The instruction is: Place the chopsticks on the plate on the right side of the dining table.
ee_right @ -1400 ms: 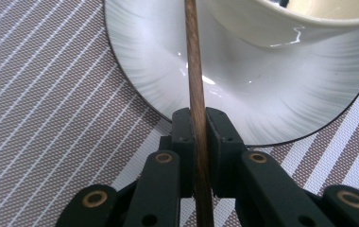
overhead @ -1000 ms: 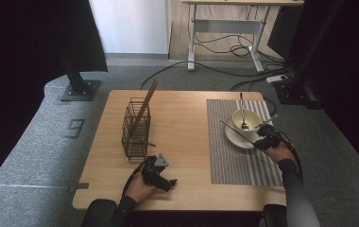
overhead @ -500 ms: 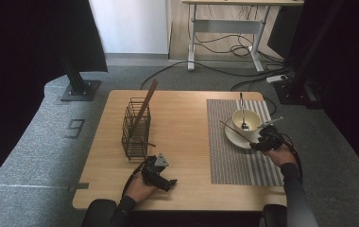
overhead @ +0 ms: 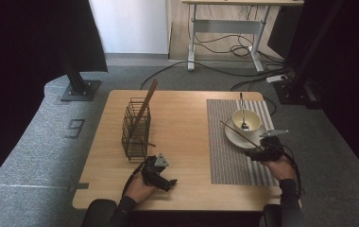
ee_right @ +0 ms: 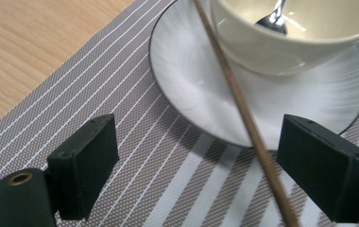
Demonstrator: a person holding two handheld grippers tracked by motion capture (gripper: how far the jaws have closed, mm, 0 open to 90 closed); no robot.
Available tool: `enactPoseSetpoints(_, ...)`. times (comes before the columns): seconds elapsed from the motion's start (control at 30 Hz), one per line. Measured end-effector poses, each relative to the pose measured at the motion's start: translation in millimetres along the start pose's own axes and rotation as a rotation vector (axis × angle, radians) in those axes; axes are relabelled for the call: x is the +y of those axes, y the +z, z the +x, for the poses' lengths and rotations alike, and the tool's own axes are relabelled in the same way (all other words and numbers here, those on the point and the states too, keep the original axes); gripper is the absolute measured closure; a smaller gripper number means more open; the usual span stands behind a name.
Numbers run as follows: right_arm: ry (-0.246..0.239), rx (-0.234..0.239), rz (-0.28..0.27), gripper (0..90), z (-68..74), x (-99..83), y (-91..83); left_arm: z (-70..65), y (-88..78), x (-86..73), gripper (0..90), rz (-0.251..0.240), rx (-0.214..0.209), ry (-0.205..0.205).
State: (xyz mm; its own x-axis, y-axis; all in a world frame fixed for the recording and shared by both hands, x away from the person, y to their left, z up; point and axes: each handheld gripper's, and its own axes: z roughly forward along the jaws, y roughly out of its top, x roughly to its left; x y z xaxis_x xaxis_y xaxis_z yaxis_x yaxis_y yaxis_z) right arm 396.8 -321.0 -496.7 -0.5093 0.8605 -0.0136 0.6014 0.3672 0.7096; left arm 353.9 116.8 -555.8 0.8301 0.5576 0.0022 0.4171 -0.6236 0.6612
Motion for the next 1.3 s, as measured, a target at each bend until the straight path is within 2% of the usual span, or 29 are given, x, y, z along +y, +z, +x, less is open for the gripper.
enactPoseSetpoints(0.1,-0.01,0.002,-0.017,4.5,4.7,-8.8,2.0,0.2,-0.2,0.0,0.0,0.002,0.0,0.004)
enactPoseSetpoints(0.2,-0.013,0.03,-0.039,1.6,8.0,-16.2,4.0,0.0,-0.2,0.0,0.0,0.002,0.0,0.003)
enactPoseSetpoints(0.27,-0.027,0.023,-0.034,1.3,8.9,-17.8,4.9,0.0,-0.3,0.0,0.0,0.002,0.0,0.003)
enactPoseSetpoints(0.37,-0.004,0.039,-0.049,0.9,8.9,-19.4,6.6,-0.1,-0.2,0.0,0.0,0.002,-0.001,0.004)
enactPoseSetpoints(0.5,-0.003,0.042,-0.042,0.9,10.9,-19.1,11.0,-0.3,-0.1,0.0,0.0,0.002,-0.002,0.004)
enactPoseSetpoints(0.6,-0.002,0.026,-0.03,0.9,9.8,-20.1,14.7,-0.4,0.0,0.2,0.0,0.002,-0.003,0.005)
enactPoseSetpoints(0.73,0.025,0.013,-0.023,0.0,2.2,-23.6,18.5,-0.7,0.2,0.4,0.0,0.001,-0.003,0.004)
enactPoseSetpoints(0.97,0.052,-0.012,-0.04,0.0,-8.1,-25.9,21.3,-0.8,0.4,0.6,0.0,0.001,-0.004,0.005)
enactPoseSetpoints(1.3,0.112,-0.072,-0.063,0.0,-20.2,-21.4,29.2,-0.8,0.5,0.6,0.0,0.001,-0.004,0.005)
